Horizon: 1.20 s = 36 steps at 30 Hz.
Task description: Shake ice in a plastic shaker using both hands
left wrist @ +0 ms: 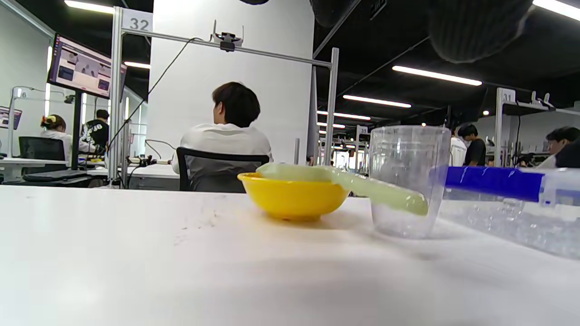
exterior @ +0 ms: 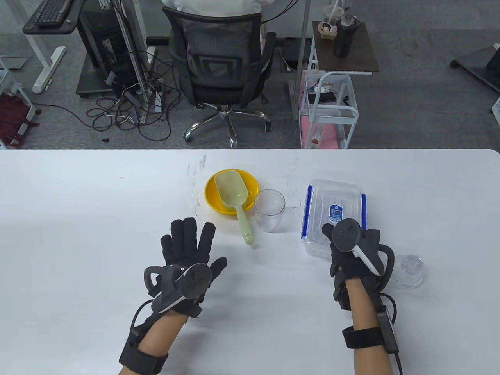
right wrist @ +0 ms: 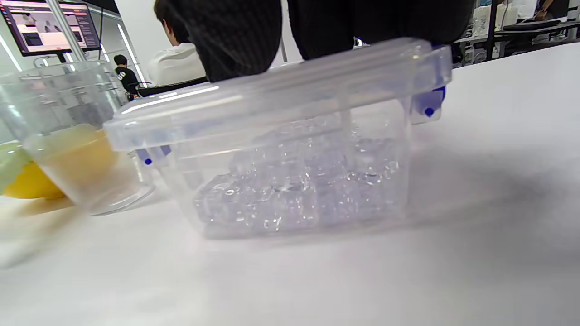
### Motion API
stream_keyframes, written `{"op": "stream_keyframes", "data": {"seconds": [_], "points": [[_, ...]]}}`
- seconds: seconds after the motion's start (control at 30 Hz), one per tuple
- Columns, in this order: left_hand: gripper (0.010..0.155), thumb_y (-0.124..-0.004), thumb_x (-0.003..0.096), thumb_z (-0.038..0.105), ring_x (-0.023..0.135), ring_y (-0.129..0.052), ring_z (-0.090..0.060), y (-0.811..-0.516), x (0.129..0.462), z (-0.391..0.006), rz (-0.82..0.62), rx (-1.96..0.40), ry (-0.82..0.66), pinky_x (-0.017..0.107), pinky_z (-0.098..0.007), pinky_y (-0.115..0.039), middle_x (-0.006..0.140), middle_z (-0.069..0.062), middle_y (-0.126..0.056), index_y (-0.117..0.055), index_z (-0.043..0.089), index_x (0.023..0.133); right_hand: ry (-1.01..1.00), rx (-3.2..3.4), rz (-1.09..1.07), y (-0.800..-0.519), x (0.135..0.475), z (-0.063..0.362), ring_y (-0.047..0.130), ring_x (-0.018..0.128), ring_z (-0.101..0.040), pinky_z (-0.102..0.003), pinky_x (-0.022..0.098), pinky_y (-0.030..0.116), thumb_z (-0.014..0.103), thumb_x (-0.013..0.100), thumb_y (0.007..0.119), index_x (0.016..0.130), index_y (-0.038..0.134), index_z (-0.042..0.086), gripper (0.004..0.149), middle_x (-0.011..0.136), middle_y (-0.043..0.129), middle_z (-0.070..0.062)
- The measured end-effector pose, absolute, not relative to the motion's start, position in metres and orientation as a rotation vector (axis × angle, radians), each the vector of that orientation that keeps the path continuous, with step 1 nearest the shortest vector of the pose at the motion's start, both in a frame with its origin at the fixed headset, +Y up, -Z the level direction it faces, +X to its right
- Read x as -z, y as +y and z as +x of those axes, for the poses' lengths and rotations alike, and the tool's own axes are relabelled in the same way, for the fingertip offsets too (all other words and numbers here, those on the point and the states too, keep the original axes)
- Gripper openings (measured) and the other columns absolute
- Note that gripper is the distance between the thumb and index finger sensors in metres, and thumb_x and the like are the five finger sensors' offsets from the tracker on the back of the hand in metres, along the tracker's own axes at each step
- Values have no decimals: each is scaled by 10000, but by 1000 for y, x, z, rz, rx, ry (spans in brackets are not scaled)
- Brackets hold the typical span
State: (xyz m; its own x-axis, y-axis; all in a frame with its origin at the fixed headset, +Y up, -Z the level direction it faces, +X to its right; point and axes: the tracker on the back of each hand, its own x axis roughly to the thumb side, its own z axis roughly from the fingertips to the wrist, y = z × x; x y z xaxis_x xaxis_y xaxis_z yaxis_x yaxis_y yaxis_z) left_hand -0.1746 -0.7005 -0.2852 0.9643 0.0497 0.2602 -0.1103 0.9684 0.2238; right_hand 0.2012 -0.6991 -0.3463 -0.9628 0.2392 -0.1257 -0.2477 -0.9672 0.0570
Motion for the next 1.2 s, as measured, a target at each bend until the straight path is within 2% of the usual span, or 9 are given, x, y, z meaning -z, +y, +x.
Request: {"op": "stream_keyframes", "data": {"seconds": [0.23,0.57,0.73,0.83,1.0,1.2], "points": [[822,-697,519,618,1084,-252,-524,-715,275,-188,235,-98,-248,731,-701,-313,1191,-226,-223,-369,241,1172,170,-2950,-9,-698,311,193,561,899,-485,-595,665,609,305,231,923,1021,661,433,841,1076,542,-204],[827,-692,514,629,1086,-245,-520,-721,264,-199,224,-94,-246,731,-703,-304,1194,-220,-235,-371,240,1170,266,-2990,191,-695,264,171,585,842,-505,-605,633,641,281,237,949,1033,634,416,866,1040,549,-245],[828,-692,515,624,1084,-247,-521,-722,264,-203,219,-106,-238,731,-701,-306,1192,-223,-238,-368,234,1170,270,-3042,288,-695,245,146,631,794,-518,-610,595,689,284,237,948,1041,617,387,875,1003,582,-273],[779,-698,530,566,1082,-253,-516,-721,264,-205,217,-117,-235,734,-691,-318,1188,-220,-239,-359,267,1165,263,-3052,358,-694,236,134,657,767,-514,-603,570,716,276,244,952,1040,626,374,865,981,607,-280],[796,-692,528,580,1081,-213,-510,-722,266,-211,223,-120,-210,735,-690,-303,1183,-211,-175,-345,255,1167,251,-3084,533,-692,217,108,717,720,-487,-586,537,768,276,245,953,1042,634,338,861,945,657,-277],[807,-694,524,589,1082,-216,-509,-723,267,-210,220,-111,-202,735,-692,-302,1186,-208,-180,-348,247,1168,199,-3089,751,-694,197,87,758,696,-433,-594,544,772,275,233,953,1039,638,308,866,920,692,-245]]}}
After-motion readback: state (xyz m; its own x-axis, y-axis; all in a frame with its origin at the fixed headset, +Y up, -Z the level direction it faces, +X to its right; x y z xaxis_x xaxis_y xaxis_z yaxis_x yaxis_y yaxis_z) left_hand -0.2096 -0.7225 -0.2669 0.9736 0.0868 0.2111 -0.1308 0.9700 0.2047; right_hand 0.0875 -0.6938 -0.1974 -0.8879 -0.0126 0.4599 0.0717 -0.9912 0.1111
